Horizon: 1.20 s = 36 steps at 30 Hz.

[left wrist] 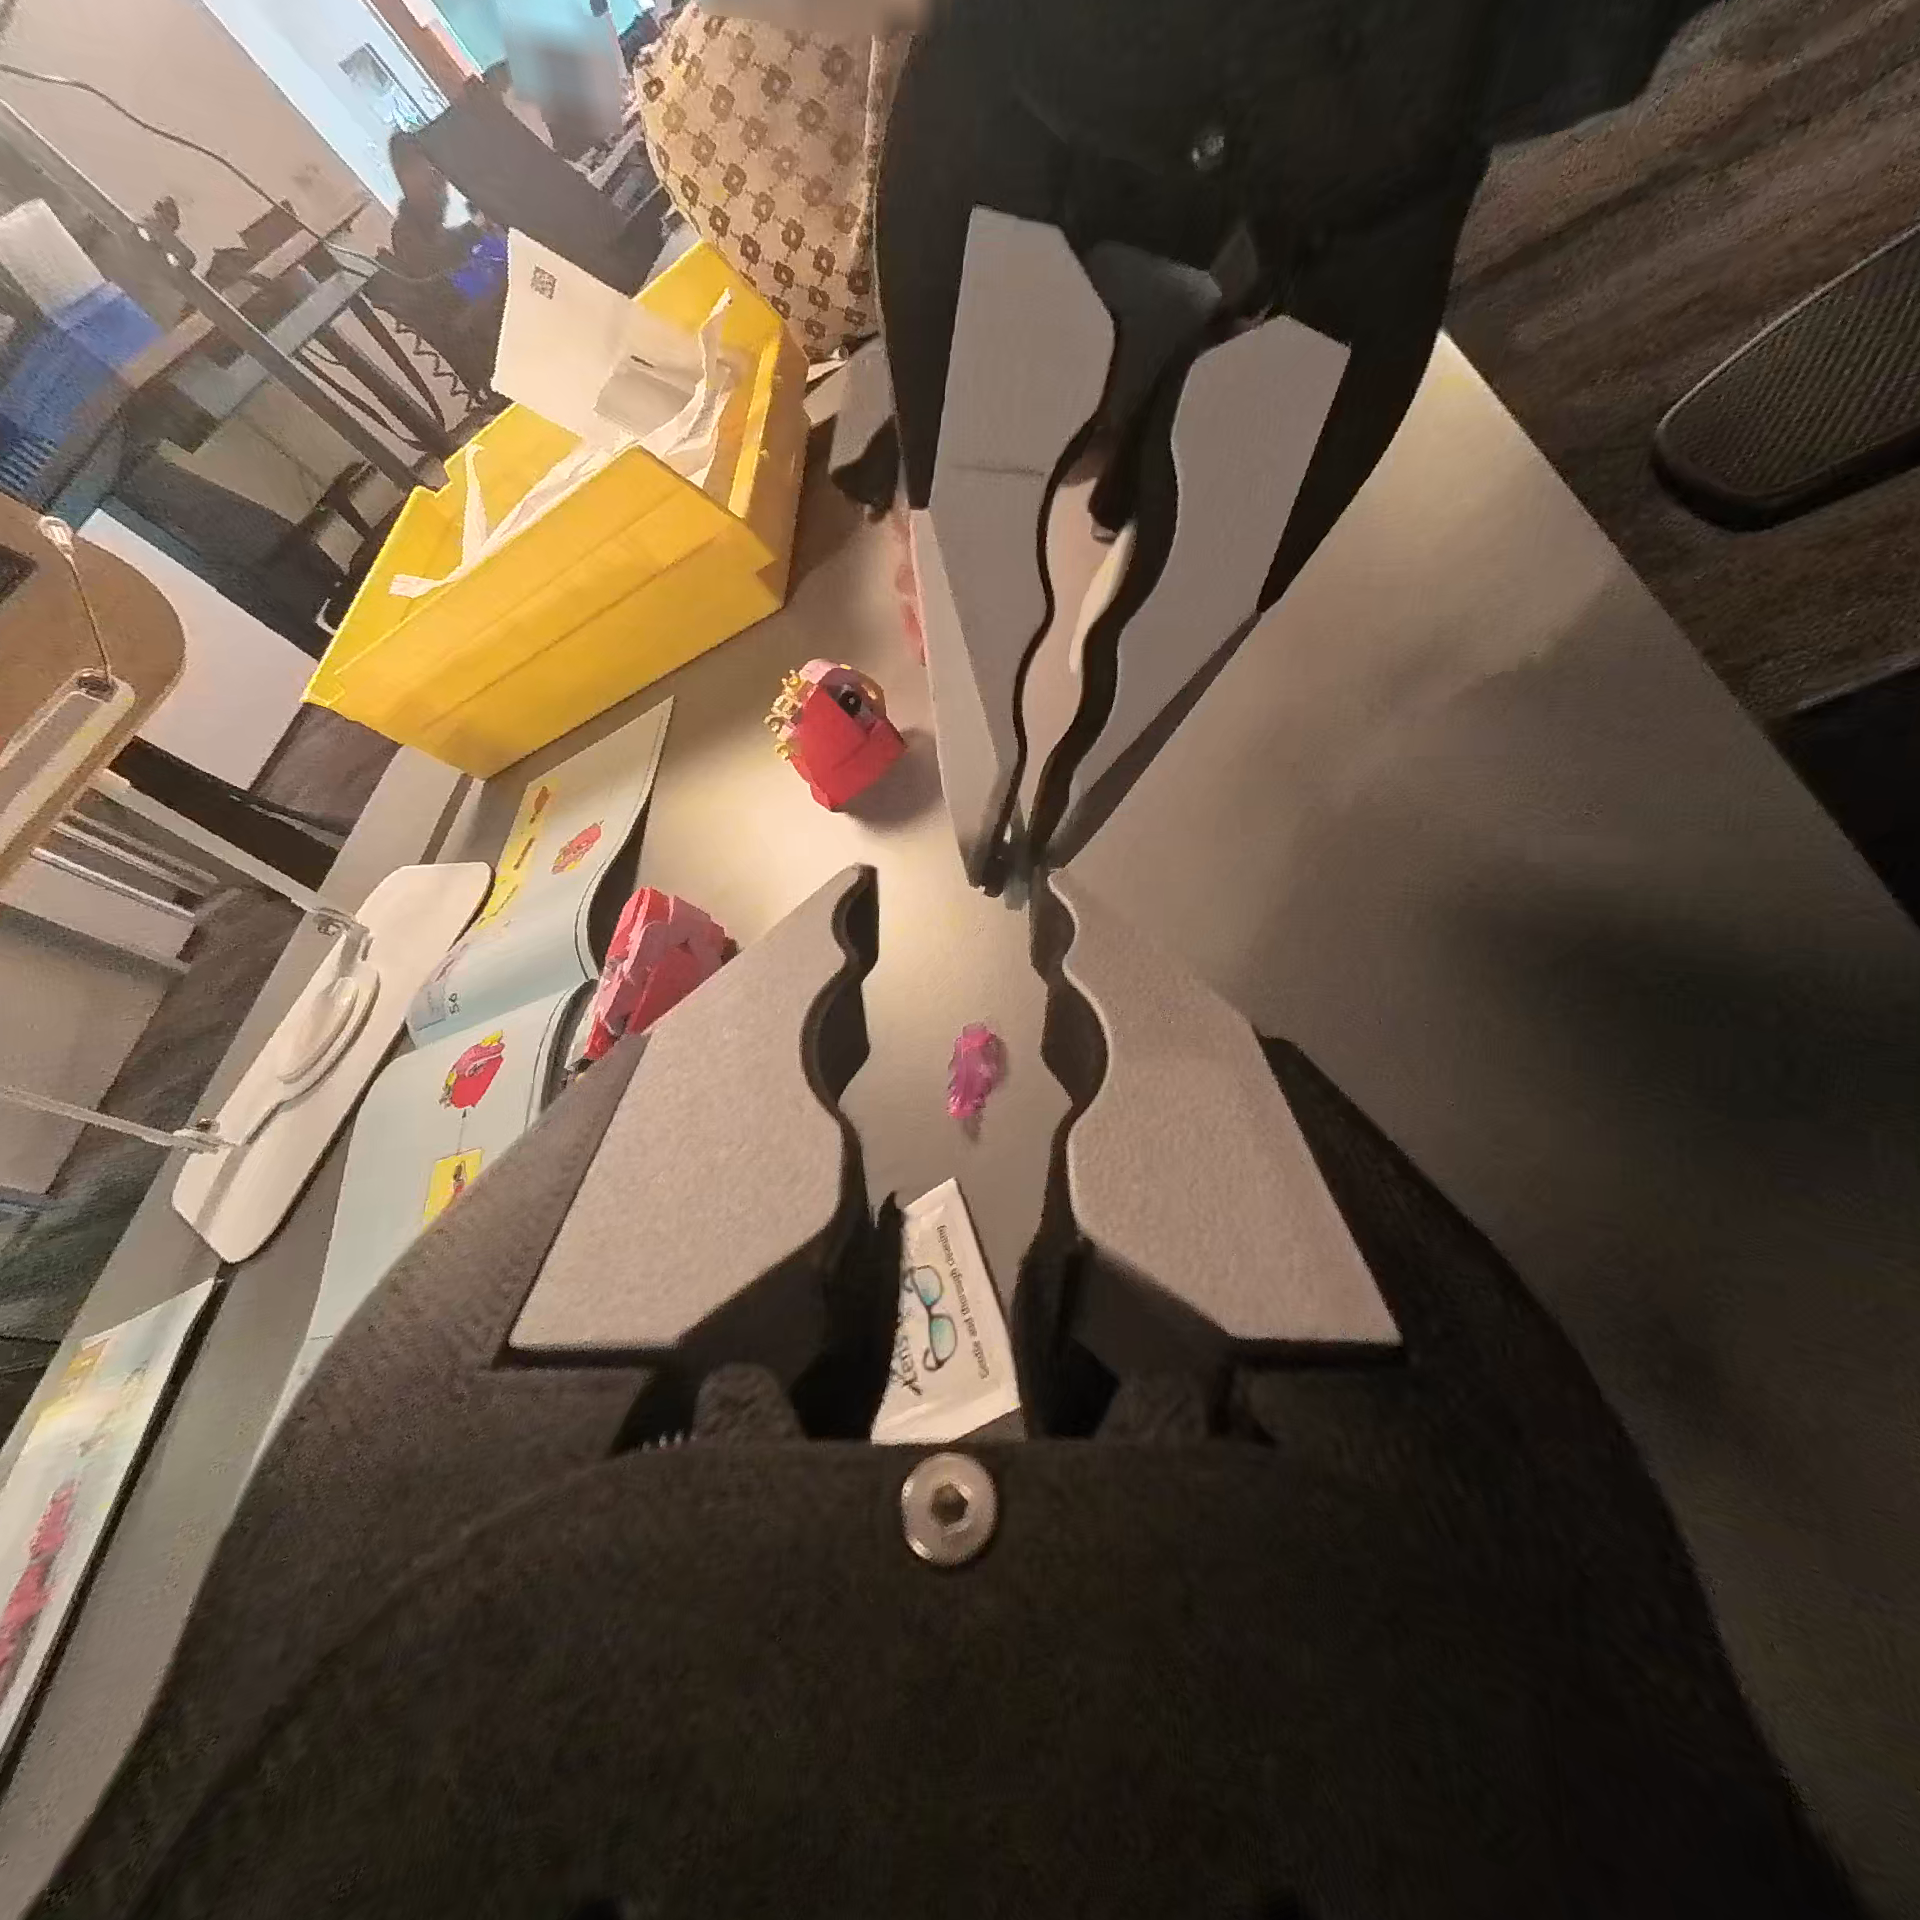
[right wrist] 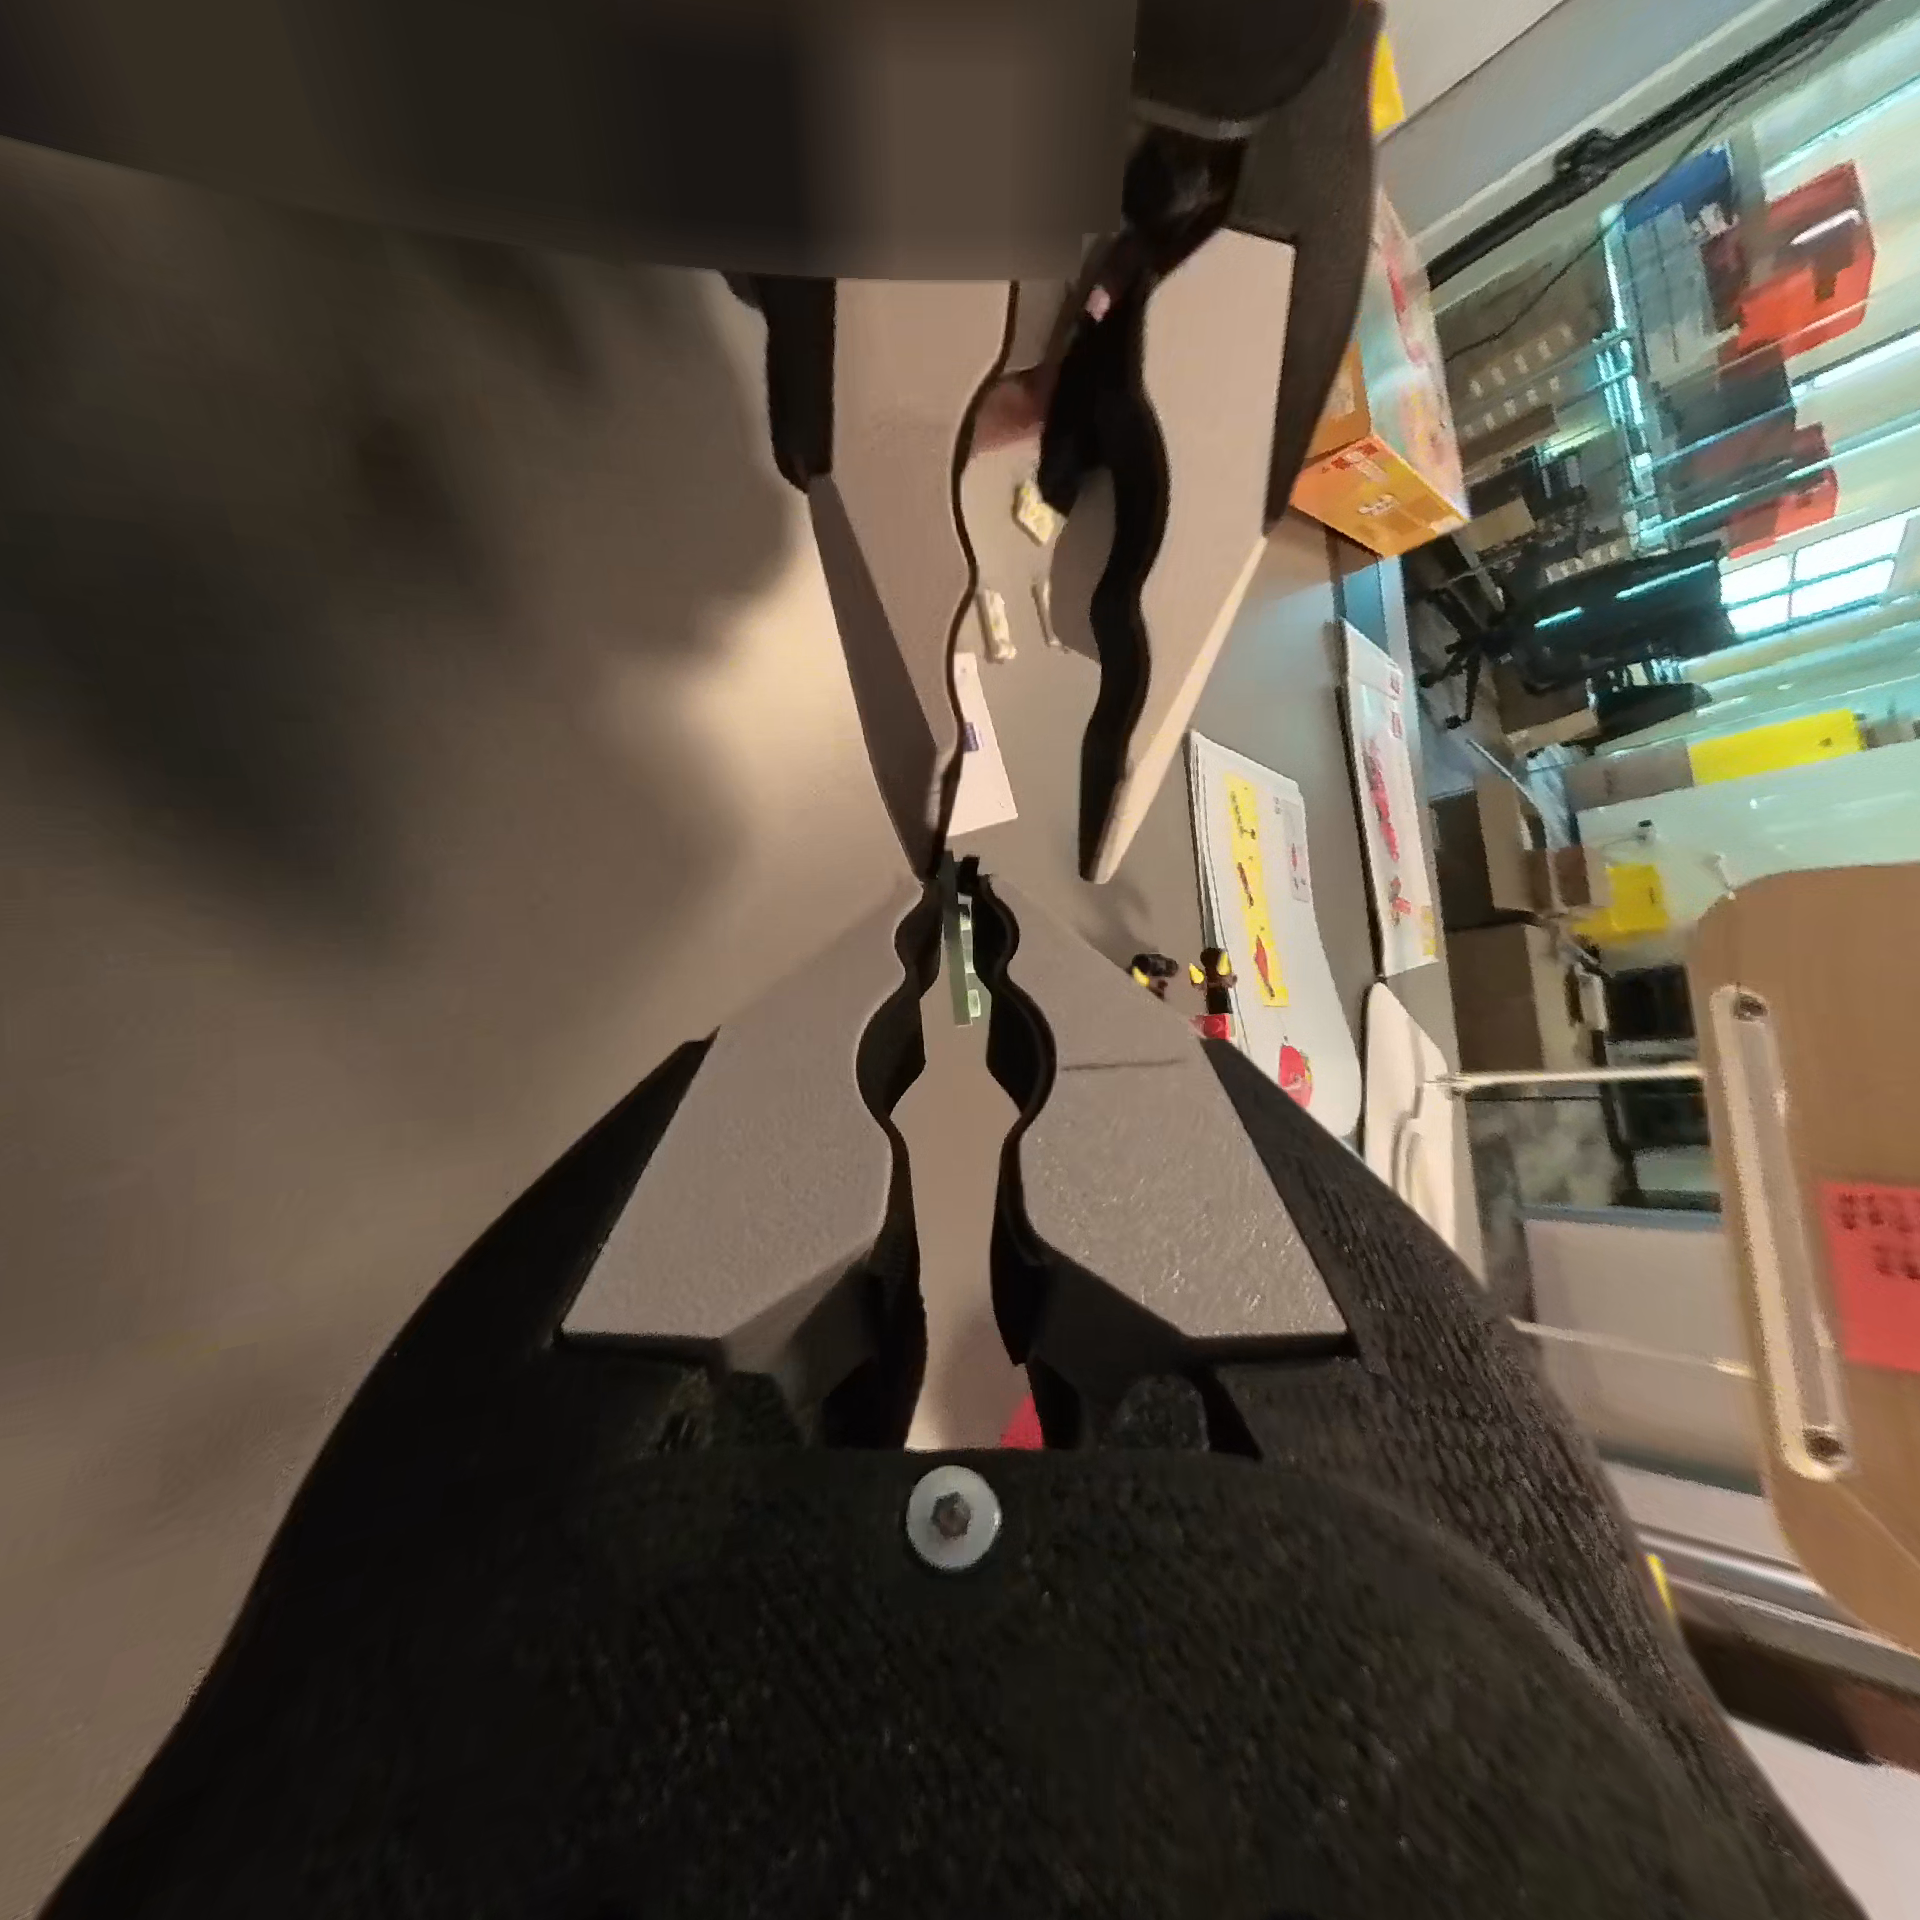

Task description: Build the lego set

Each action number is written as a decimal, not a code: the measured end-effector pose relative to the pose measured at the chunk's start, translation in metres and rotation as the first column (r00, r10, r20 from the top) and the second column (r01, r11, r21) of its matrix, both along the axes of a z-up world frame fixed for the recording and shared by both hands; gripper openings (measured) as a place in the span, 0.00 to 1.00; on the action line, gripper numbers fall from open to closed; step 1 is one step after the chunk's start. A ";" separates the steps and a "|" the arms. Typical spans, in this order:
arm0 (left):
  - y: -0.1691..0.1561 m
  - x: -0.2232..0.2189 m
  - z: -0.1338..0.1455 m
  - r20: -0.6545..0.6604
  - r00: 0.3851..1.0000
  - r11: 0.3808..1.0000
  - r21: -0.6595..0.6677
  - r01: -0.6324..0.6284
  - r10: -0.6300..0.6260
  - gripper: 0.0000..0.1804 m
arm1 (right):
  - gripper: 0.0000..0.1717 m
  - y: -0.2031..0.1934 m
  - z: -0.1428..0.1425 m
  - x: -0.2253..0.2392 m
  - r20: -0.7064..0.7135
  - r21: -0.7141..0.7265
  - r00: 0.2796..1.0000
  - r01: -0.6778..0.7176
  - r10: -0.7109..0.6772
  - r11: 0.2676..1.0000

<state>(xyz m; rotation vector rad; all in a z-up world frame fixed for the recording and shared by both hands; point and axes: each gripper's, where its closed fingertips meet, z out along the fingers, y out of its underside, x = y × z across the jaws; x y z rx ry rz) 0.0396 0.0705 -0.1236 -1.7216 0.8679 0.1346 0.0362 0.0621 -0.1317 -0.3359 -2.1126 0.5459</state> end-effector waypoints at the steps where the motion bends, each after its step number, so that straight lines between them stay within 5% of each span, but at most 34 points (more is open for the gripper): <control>1: 0.000 0.000 -0.001 -0.009 1.000 1.000 -0.002 0.003 -0.004 0.16 | 0.02 -0.001 -0.001 0.001 0.004 0.026 1.000 -0.005 0.005 1.000; 9: 0.000 0.005 -0.019 -0.076 0.997 0.997 -0.068 0.018 -0.023 0.20 | 0.02 -0.002 -0.018 0.006 0.068 0.258 0.996 -0.078 0.062 0.963; 13: 0.001 0.001 -0.009 -0.031 1.000 1.000 -0.028 -0.004 0.003 0.13 | 0.02 0.003 -0.005 -0.001 0.076 0.006 0.997 0.011 -0.012 1.000; 15: -0.001 0.000 0.006 0.033 0.999 1.000 0.031 0.004 -0.005 0.12 | 0.02 0.000 0.009 -0.002 0.086 -0.207 0.996 0.029 -0.012 0.978; 18: -0.006 0.003 0.014 0.123 0.991 0.998 0.026 0.056 -0.058 0.11 | 0.02 -0.005 0.016 0.000 0.094 -0.341 0.995 0.016 0.017 0.940; 26: -0.008 0.008 0.014 0.156 0.983 0.995 0.023 0.094 -0.096 0.04 | 0.02 -0.004 0.019 0.000 0.067 -0.384 0.998 0.015 0.011 0.923; 36: -0.004 0.006 0.008 0.222 0.974 0.997 -0.050 0.066 -0.053 0.04 | 0.02 0.002 0.014 -0.002 0.049 -0.242 0.999 0.029 -0.018 0.970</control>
